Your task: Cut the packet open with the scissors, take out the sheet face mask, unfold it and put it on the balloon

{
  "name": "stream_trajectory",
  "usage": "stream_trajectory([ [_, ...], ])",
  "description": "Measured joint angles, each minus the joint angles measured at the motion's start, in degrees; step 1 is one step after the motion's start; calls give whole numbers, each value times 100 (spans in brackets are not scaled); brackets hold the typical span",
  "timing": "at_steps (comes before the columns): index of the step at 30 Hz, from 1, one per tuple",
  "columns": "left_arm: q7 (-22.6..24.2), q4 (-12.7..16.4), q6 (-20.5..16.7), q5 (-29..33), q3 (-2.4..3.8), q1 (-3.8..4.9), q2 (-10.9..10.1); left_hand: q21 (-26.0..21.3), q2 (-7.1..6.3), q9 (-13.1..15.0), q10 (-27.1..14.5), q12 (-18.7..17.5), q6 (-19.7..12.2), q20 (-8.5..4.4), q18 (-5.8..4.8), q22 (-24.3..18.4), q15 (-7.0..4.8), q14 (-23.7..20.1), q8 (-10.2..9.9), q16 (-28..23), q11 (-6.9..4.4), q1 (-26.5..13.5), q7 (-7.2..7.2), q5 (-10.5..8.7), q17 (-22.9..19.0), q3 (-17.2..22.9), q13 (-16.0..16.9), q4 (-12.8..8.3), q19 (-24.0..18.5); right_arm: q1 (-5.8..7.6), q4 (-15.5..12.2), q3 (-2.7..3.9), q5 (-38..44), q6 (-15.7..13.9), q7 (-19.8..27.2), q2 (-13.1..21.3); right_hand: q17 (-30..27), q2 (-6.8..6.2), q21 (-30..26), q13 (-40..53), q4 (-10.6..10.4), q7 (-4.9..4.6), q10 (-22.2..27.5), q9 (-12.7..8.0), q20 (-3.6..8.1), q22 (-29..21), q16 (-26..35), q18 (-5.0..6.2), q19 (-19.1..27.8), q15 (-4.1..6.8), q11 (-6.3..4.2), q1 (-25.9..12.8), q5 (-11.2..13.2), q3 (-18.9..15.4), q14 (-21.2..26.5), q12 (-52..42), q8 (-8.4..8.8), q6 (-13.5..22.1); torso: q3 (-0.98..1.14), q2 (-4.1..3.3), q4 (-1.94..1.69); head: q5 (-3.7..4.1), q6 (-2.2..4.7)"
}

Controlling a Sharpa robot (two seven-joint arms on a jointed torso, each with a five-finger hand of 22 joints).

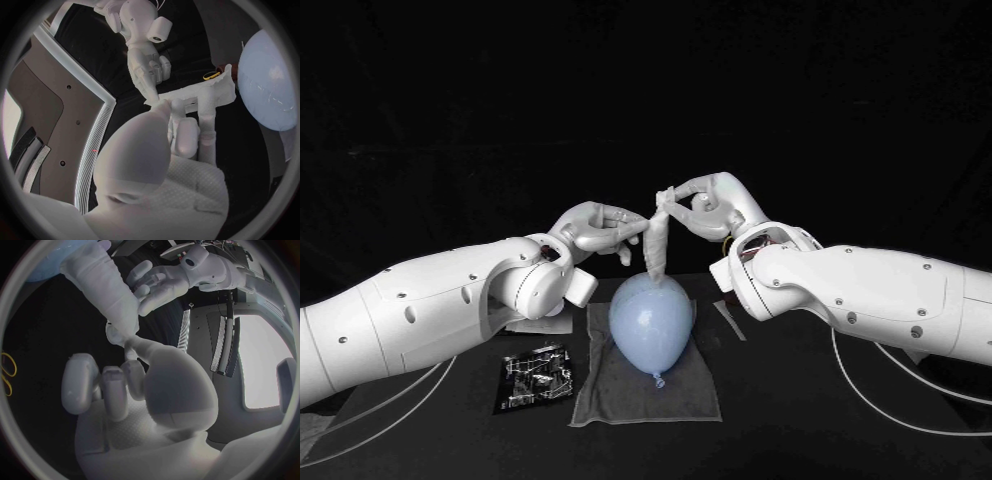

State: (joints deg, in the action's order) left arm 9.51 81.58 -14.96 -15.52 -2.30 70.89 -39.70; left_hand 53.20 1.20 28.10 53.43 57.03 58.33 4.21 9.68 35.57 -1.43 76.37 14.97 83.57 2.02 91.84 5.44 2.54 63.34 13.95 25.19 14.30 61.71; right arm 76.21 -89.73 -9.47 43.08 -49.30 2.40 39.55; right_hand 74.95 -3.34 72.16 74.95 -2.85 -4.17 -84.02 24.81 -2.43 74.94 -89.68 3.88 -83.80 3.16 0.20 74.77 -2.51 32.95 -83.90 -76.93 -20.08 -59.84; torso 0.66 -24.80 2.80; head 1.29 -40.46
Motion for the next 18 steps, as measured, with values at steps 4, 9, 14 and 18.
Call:
stream_trajectory([
  [4,0,-8,-14,14,0,0,-10,0,-1,0,-7,0,-1,0,-1,0,0,0,2,0,-7,-1,-1,0,-14,0,7,0,0,0,-3,0,0,46,-2,33,0,-15,0,-1,1,0,0,0,0,-2,-12,-1,1,0,0,-15,0,1,0,24,-1,2,1,0,0,3,-4],
  [9,0,-16,-35,22,0,0,-16,21,-2,0,-7,0,-3,0,-3,11,0,0,2,0,-6,-2,-2,0,-16,32,7,-1,0,0,-15,-1,-5,111,-2,60,-2,-30,0,-4,17,6,1,6,-1,-4,-12,-1,1,0,1,-30,3,17,0,24,-1,10,2,-1,0,3,-5],
  [14,-9,-23,-49,22,0,0,-21,21,-2,0,-8,0,-13,1,-8,22,1,0,2,-1,-6,-2,-9,-1,-18,40,14,-9,0,0,-31,-1,-6,167,0,88,-5,-30,0,-5,18,5,1,11,-2,-3,-11,-1,2,0,1,-30,11,18,0,46,-1,12,2,-1,0,-8,-15],
  [18,-15,-28,-54,19,0,0,-30,21,-2,0,-8,0,-18,1,-42,22,1,0,32,-1,-6,-3,-6,-3,-20,40,14,-9,1,0,-31,-1,-4,200,1,106,-5,-30,-28,-2,18,-1,1,13,-2,-2,-8,-1,3,-1,1,-30,10,18,0,46,1,19,0,-1,0,-9,-15],
])
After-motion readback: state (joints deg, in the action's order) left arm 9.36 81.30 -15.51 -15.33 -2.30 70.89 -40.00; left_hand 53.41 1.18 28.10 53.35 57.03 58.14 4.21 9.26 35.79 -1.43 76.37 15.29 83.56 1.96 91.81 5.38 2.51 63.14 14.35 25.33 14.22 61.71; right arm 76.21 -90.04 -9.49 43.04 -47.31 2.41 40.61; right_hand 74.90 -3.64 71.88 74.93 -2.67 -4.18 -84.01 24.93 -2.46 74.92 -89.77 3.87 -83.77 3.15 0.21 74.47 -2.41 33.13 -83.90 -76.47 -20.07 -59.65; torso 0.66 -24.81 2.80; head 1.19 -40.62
